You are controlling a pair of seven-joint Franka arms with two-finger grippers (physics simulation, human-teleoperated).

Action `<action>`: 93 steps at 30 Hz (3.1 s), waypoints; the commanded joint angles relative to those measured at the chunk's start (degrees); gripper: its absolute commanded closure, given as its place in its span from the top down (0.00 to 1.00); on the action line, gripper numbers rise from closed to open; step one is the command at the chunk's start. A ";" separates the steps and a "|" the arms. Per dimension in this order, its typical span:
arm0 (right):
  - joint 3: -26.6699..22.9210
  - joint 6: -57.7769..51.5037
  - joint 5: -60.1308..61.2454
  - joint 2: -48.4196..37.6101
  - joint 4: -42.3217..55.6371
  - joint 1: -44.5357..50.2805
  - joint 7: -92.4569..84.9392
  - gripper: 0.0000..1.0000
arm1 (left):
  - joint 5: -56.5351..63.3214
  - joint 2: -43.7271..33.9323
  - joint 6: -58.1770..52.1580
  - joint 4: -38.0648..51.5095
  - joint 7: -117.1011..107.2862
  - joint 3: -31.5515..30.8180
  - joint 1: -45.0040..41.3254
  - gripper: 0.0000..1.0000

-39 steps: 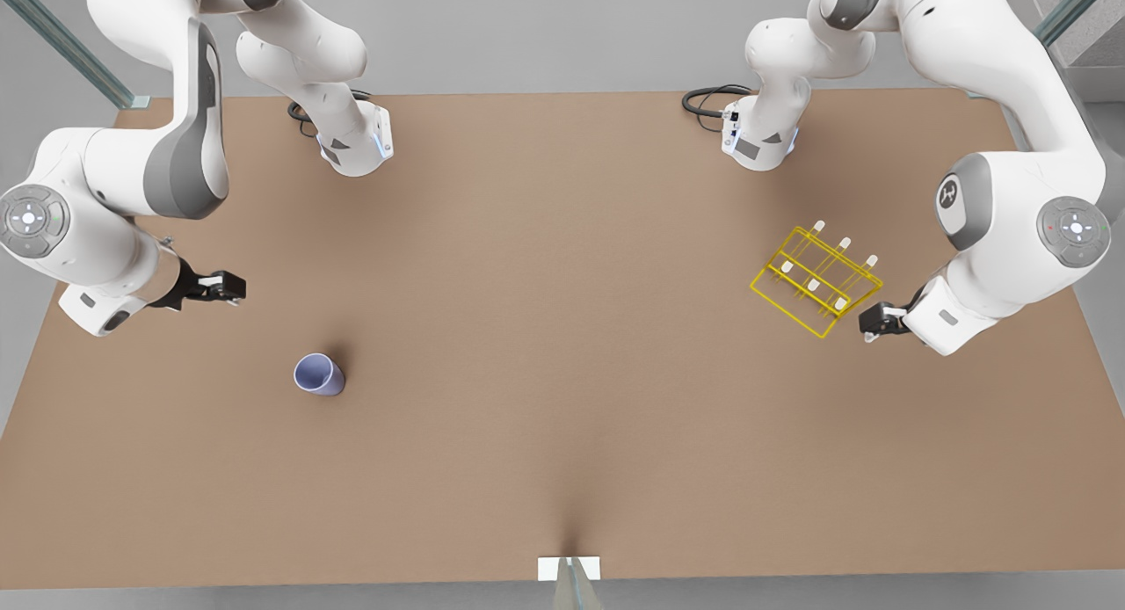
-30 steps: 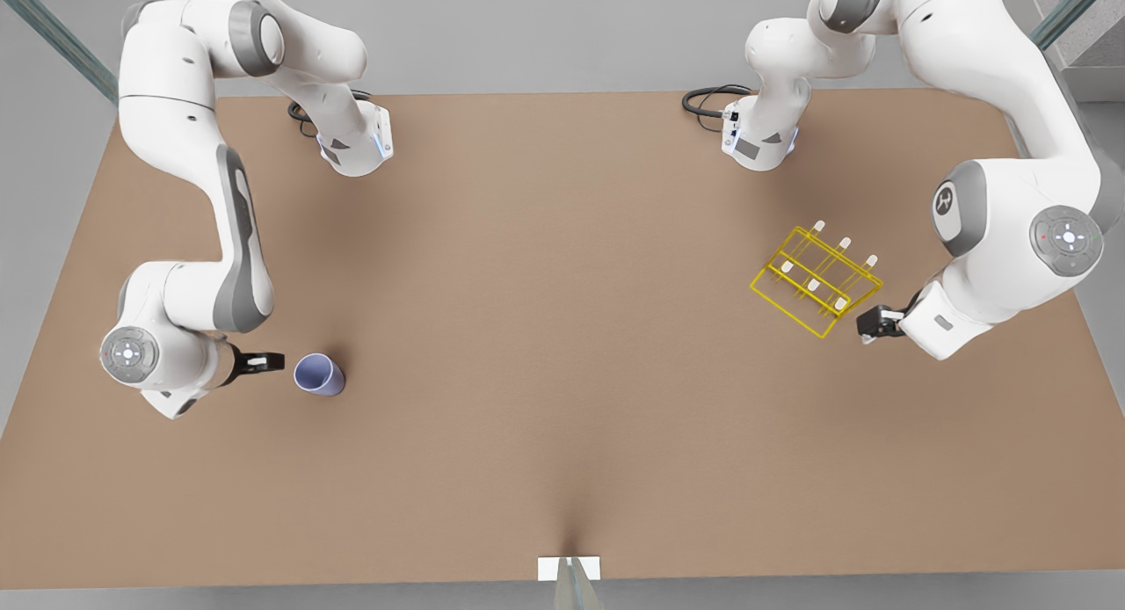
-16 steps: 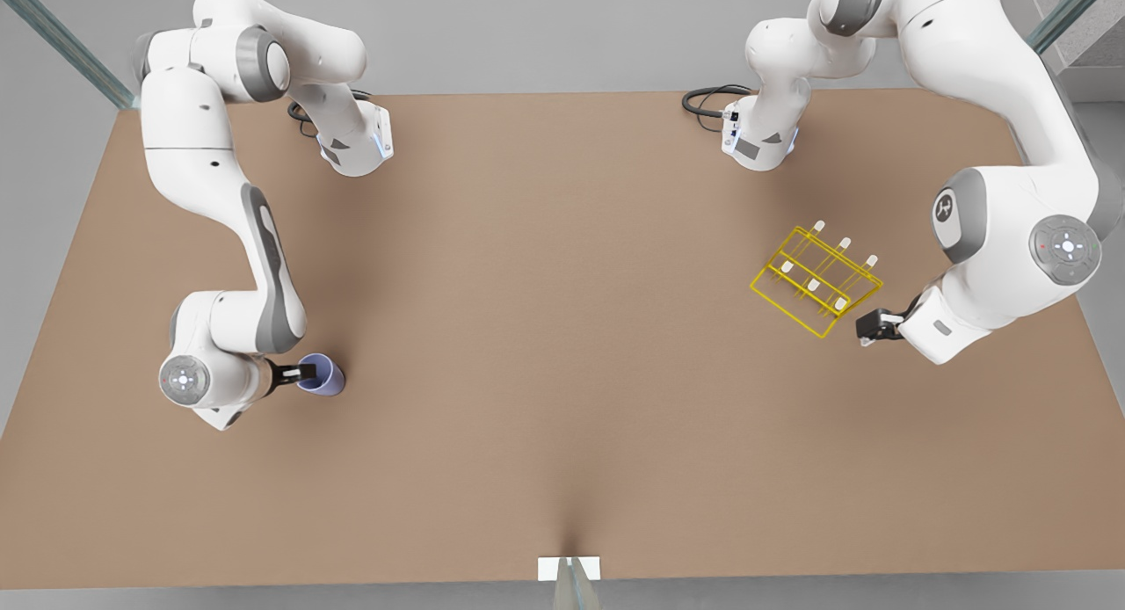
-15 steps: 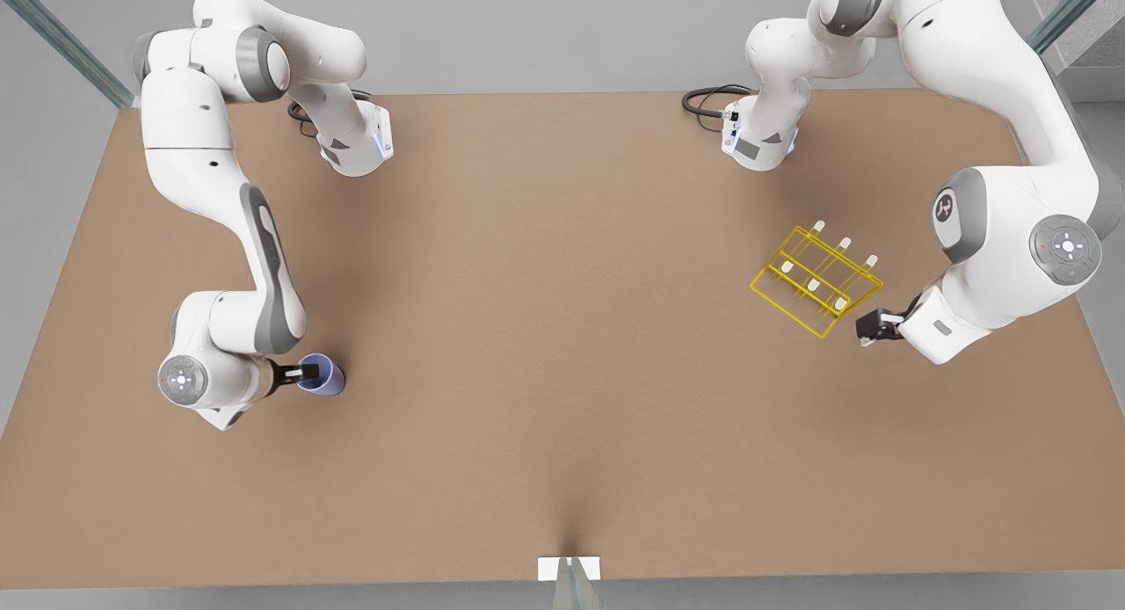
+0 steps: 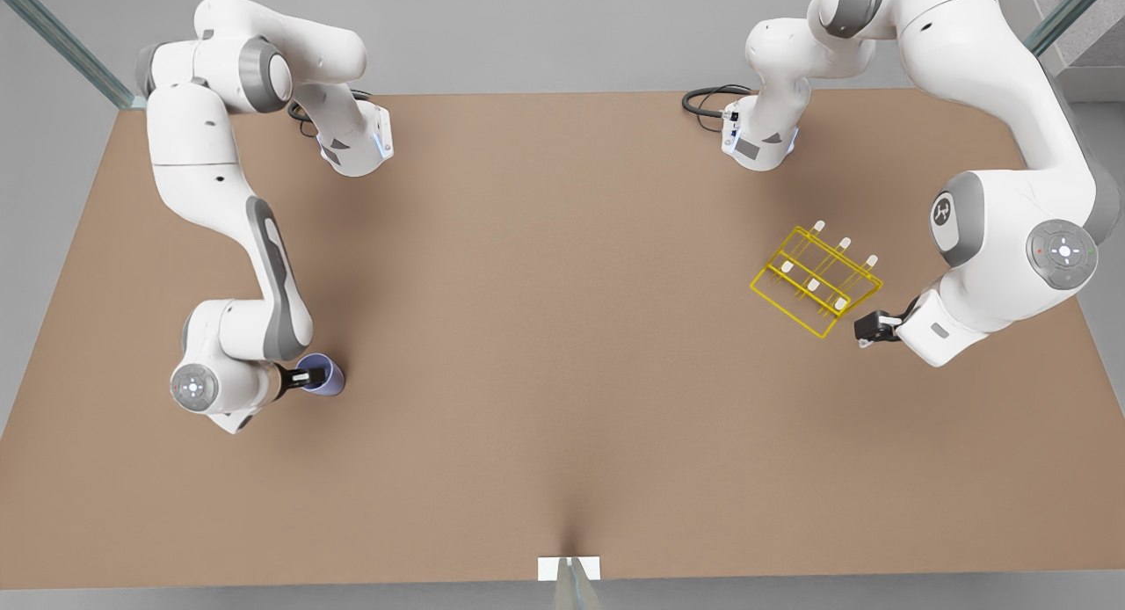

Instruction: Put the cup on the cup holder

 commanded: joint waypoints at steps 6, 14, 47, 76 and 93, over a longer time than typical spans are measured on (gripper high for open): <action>0.00 -0.09 0.00 0.57 0.09 0.44 0.18 0.48 | -0.03 0.00 -0.07 0.00 0.05 0.00 0.00 1.00; 0.09 -0.09 0.09 1.01 0.26 0.53 0.35 0.32 | -0.11 0.00 -0.15 0.00 0.05 -0.08 0.00 1.00; 17.92 -0.18 0.35 -0.04 0.62 -10.02 0.35 0.25 | -0.03 -0.80 -0.68 0.00 -0.47 -0.08 -0.26 1.00; 65.39 11.78 19.25 41.79 22.76 -11.78 0.35 0.28 | -4.60 1.66 19.80 0.09 -160.43 -19.68 -18.45 1.00; 67.68 11.87 19.25 44.78 25.23 -10.63 -0.18 0.28 | 2.44 12.21 22.79 5.27 -146.02 -14.32 -24.17 1.00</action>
